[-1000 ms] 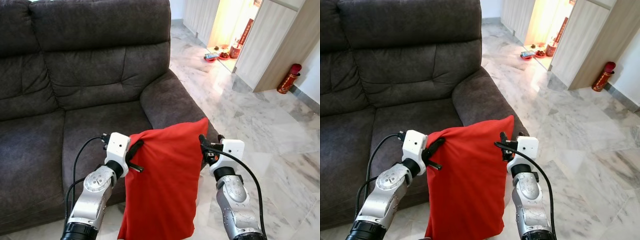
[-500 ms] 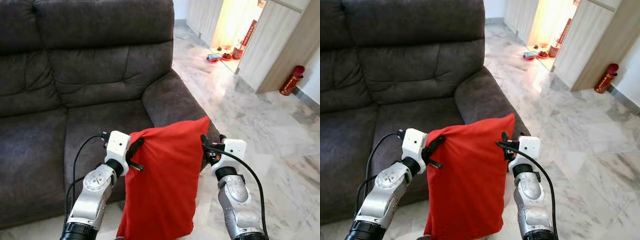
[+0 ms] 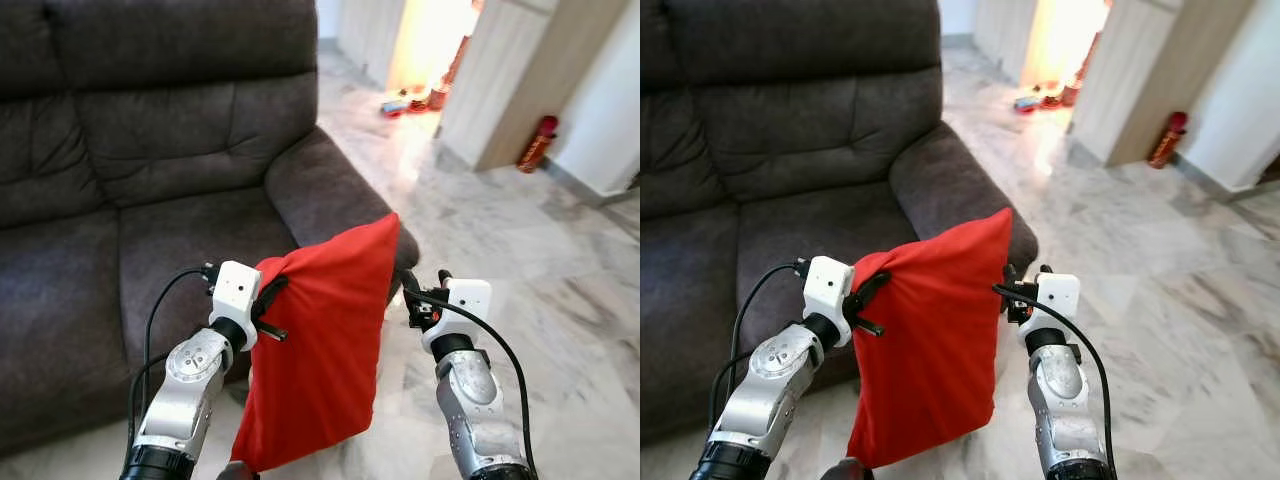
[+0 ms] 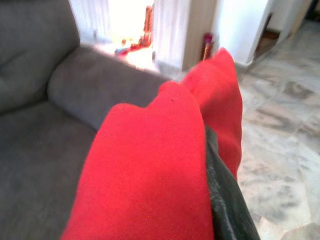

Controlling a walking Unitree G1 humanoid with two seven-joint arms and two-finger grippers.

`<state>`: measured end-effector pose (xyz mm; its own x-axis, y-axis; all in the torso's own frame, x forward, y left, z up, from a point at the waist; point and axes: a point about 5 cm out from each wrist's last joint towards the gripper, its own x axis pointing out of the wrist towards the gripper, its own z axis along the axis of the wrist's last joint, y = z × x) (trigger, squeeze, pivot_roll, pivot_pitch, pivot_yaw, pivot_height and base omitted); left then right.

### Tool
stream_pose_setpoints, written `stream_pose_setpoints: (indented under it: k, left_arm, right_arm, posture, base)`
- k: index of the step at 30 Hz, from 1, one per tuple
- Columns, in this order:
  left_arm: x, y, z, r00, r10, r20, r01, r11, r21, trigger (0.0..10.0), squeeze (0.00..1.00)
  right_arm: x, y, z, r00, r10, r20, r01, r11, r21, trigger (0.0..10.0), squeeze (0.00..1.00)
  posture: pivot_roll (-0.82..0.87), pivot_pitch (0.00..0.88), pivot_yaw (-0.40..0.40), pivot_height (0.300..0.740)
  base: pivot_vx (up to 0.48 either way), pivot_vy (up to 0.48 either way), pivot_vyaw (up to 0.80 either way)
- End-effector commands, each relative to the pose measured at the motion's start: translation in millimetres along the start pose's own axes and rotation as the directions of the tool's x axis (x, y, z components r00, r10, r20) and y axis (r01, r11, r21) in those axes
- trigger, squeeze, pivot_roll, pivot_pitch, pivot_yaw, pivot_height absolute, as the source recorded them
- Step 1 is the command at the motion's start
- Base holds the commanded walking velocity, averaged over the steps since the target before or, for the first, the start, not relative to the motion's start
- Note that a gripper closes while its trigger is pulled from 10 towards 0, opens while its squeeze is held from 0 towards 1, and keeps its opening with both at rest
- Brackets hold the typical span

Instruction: Move the pillow to the sofa from floor

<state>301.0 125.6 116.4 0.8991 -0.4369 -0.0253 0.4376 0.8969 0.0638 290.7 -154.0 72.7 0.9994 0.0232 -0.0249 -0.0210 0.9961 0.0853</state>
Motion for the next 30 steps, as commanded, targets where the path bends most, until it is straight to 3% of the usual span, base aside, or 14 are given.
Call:
stream_pose_setpoints:
  k: [1, 15, 23, 30]
  left_arm:
    - [0.3, 4.4, 31, 0.990, 0.000, 0.143, -0.002, 1.000, 0.017, 10.0, 0.00]
    - [-8.3, 10.5, 43, 0.975, -0.181, 0.126, 0.192, 0.978, -0.085, 10.0, 0.00]
    - [-18.3, 6.3, 52, 0.938, -0.328, 0.110, 0.340, 0.933, -0.117, 10.0, 0.00]
    - [-25.6, 2.4, 65, 0.893, -0.423, 0.151, 0.445, 0.881, -0.164, 10.0, 0.00]
  right_arm:
    - [4.2, 1.6, 3, 1.000, 0.012, 0.001, -0.012, 1.000, -0.006, 10.0, 0.00]
    - [5.9, 0.7, 3, 0.999, 0.030, -0.012, -0.030, 0.999, -0.012, 10.0, 0.00]
    - [6.9, -7.6, 0, 0.999, 0.033, -0.040, -0.033, 0.999, -0.014, 10.0, 0.00]
    - [6.1, -11.1, -3, 0.994, 0.089, -0.066, -0.085, 0.995, 0.056, 10.0, 0.00]
  posture:
    - [0.05, 0.000, -0.067, 0.740]
    - [0.05, 0.000, -0.073, 0.740]
    - [0.05, 0.000, -0.072, 0.740]
    - [0.05, 0.000, -0.073, 0.740]
  base:
    - [0.000, 0.000, 0.00]
    - [0.000, 0.000, 0.00]
    - [0.000, 0.000, 0.00]
    - [0.000, 0.000, 0.00]
